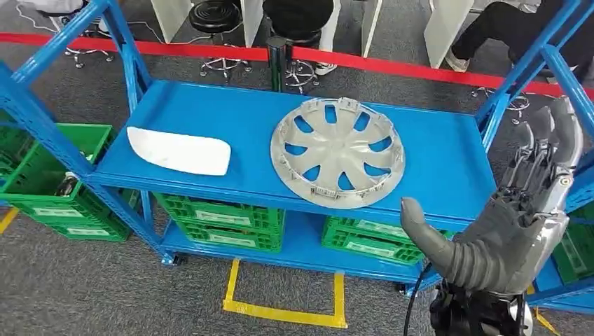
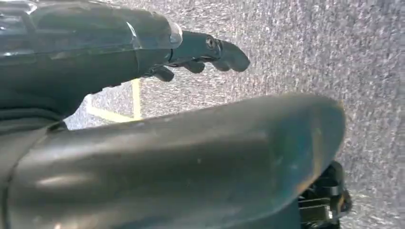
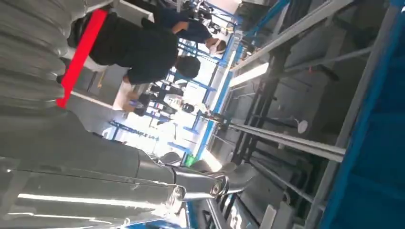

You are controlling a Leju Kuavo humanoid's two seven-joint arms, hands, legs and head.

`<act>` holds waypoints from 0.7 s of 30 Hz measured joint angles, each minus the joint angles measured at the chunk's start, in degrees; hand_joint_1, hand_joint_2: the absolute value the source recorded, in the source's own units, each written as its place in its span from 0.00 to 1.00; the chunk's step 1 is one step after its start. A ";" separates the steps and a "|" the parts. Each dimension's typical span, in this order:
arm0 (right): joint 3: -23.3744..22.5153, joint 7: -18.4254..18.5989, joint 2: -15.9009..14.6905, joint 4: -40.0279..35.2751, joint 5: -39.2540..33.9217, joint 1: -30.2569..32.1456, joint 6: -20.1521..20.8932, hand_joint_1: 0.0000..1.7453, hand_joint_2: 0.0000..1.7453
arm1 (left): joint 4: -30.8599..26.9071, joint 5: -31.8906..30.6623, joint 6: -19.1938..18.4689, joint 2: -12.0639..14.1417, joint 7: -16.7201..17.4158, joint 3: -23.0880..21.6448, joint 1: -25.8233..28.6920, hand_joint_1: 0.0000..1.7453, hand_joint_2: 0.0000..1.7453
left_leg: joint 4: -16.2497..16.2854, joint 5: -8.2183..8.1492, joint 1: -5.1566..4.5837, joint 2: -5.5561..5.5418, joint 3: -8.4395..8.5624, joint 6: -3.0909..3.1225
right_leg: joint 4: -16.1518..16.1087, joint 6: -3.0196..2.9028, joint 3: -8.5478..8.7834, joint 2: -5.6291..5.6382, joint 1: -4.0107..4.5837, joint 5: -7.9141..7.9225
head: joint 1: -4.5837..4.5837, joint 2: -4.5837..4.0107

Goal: Take the parts from the cabinet and place them on the table.

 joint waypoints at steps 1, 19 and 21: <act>0.00 0.00 0.00 0.04 0.00 0.06 0.00 0.00 1.00 | 0.00 0.00 0.00 0.00 0.00 0.00 0.02 0.00 0.00 | 0.00 -0.18 -0.09 0.05 0.15 0.26 | 5.23 0.13 -2.79 0.00 0.01 -2.20 | 0.42 0.00; -0.02 0.00 -0.18 0.18 0.00 0.11 0.02 0.00 1.00 | 0.13 0.00 0.00 -0.20 0.00 0.04 0.12 0.00 0.00 | 16.15 -7.83 -0.43 -0.48 -7.49 -2.73 | -6.59 -3.36 0.34 -0.20 0.70 6.05 | -0.26 0.02; -0.02 0.00 -0.19 0.17 0.00 0.12 0.02 0.00 1.00 | 0.17 0.00 0.00 -0.13 0.00 0.04 0.10 0.00 0.00 | 9.66 -2.01 -0.30 -0.40 -5.30 -2.74 | -6.53 -3.02 1.34 -0.04 0.60 5.32 | -0.61 0.00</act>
